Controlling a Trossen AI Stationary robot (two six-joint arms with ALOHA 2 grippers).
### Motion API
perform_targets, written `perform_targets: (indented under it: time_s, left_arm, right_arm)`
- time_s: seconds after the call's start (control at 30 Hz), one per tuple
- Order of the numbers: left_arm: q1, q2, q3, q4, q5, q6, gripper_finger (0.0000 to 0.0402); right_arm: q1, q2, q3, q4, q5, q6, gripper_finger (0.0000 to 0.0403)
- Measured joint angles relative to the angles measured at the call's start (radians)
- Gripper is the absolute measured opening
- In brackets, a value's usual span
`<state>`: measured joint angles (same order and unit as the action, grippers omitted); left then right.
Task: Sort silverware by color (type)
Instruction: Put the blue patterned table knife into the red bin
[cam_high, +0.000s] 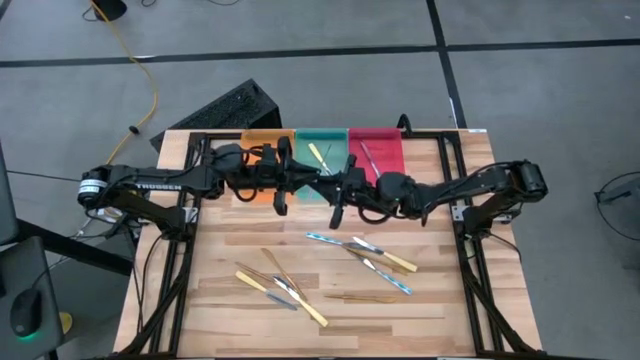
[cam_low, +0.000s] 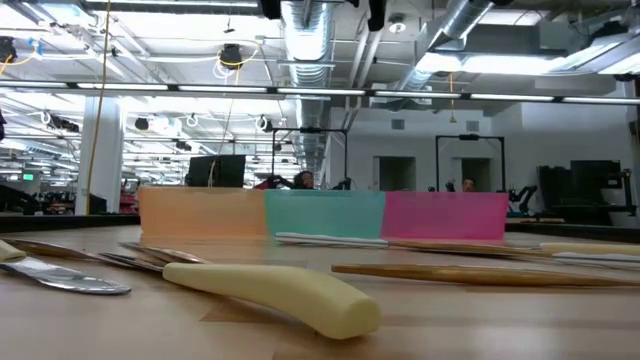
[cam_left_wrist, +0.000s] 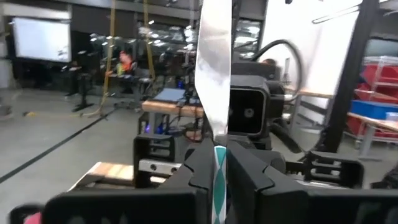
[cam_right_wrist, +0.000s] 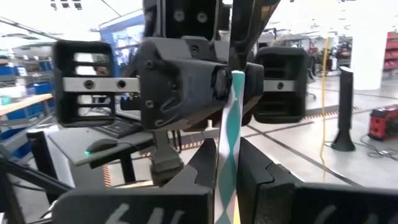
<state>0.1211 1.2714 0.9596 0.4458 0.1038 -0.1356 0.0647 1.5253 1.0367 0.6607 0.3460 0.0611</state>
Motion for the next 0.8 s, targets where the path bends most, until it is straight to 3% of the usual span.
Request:
perform_targets:
  time_s: [0.1, 0.27, 0.43, 0.57, 0.67, 0.8]
  left_arm:
    - [-0.001, 0.0, 0.001, -0.069, -0.039, 0.028, 0.0058]
    - [-0.001, -0.033, 0.001, -0.161, -0.1, 0.06, 0.0133]
    - [0.001, -0.11, 0.001, -0.337, -0.299, 0.094, 0.0192]
    - [0.001, -0.174, 0.0, -0.495, -0.402, 0.08, 0.0211]
    - [0.001, -0.211, 0.001, -0.578, -0.425, 0.054, 0.0212]
    - [0.001, -0.232, 0.001, -0.633, -0.43, 0.035, 0.0209]
  right_arm:
    - [-0.003, 0.001, 0.0, -0.005, 0.015, 0.016, 0.0037]
    - [-0.01, -0.036, 0.0, -0.086, 0.137, 0.01, 0.0037]
    - [-0.061, -0.118, 0.0, -0.31, 0.212, 0.06, 0.0037]
    - [-0.147, -0.183, 0.001, -0.625, 0.236, 0.182, 0.0037]
    - [-0.232, -0.196, 0.0, -0.871, 0.242, 0.31, 0.0037]
    - [-0.328, -0.152, 0.0, -1.058, 0.217, 0.379, 0.0037]
